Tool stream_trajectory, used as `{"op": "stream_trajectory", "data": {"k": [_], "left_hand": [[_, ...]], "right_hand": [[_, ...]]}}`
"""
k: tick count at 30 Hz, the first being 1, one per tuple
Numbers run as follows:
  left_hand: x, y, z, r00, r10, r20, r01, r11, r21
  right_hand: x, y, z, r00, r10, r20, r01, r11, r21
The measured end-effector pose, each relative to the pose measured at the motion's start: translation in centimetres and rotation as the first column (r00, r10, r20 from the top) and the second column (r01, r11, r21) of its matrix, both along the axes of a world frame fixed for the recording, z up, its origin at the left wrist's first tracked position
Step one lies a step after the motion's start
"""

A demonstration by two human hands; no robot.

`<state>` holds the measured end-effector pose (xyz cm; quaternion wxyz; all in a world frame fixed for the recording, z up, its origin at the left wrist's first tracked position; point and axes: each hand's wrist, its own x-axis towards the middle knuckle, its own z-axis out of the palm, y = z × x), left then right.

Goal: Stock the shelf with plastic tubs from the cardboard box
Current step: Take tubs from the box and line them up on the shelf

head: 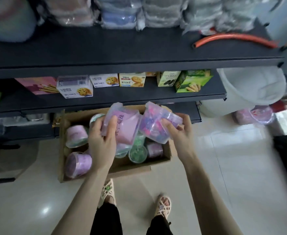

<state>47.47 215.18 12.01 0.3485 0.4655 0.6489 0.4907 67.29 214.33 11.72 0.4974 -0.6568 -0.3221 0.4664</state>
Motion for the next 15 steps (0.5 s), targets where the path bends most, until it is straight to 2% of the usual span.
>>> {"op": "stream_trajectory", "data": {"k": [3,7,15], "left_hand": [[5.5,-1.6,3.3,0.996,0.023,0.089,-0.028,0.997,0.066],[13.1,-3.0,7.9,0.996,-0.005,0.089,-0.011,0.983,0.186],[23.1,1.1,20.8,0.998,-0.045,-0.052,0.064,0.876,0.478]], "right_hand": [[5.2,-1.9,3.5,0.999,0.037,-0.002,-0.037,0.995,0.098],[12.4,-3.7,8.6,0.998,0.063,-0.014,-0.058,0.972,0.226],[21.9,0.0,21.3,0.999,-0.005,0.05,-0.017,0.9,0.435]]}}
